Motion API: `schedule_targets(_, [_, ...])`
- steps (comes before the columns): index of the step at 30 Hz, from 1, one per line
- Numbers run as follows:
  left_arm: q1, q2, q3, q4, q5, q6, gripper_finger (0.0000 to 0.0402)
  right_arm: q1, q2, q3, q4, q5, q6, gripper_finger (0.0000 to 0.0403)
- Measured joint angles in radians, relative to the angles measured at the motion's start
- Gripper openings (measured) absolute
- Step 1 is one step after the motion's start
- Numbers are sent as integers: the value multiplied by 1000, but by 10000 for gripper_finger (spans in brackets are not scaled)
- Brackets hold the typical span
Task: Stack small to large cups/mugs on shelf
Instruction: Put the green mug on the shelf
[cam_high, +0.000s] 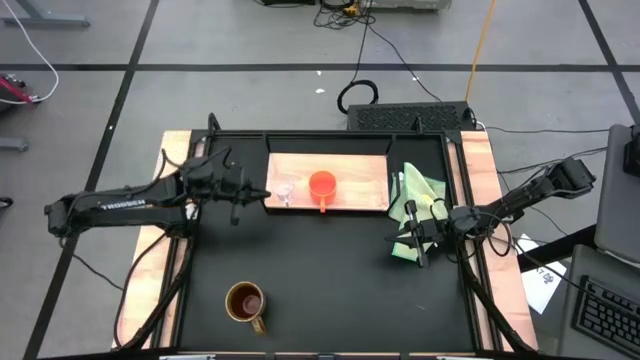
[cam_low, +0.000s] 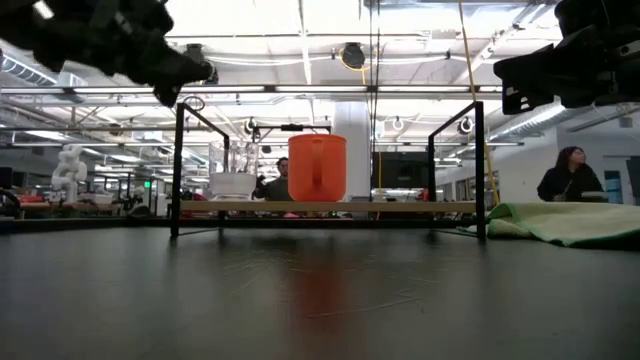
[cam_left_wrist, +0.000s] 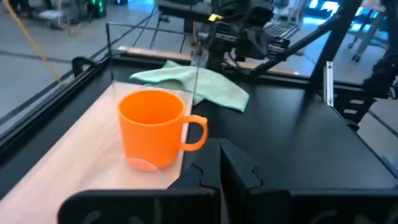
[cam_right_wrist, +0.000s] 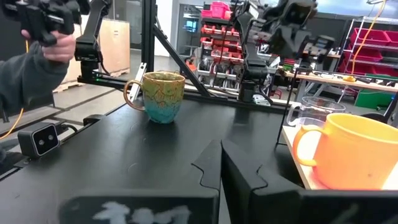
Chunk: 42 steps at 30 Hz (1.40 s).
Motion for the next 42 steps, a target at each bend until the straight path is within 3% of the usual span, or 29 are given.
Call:
schedule_targets(10, [-65, -61, -263, 339, -60, -26, 0, 0, 0, 0, 0, 0, 0, 0])
schedule_targets(18, [-75, -61, -374, 428, -89, -13, 0, 0, 0, 0, 0, 0, 0, 0])
schedule_targets(42, [-75, -60, -382, 414, -86, 17, 1, 0, 0, 0, 8, 0, -9, 0])
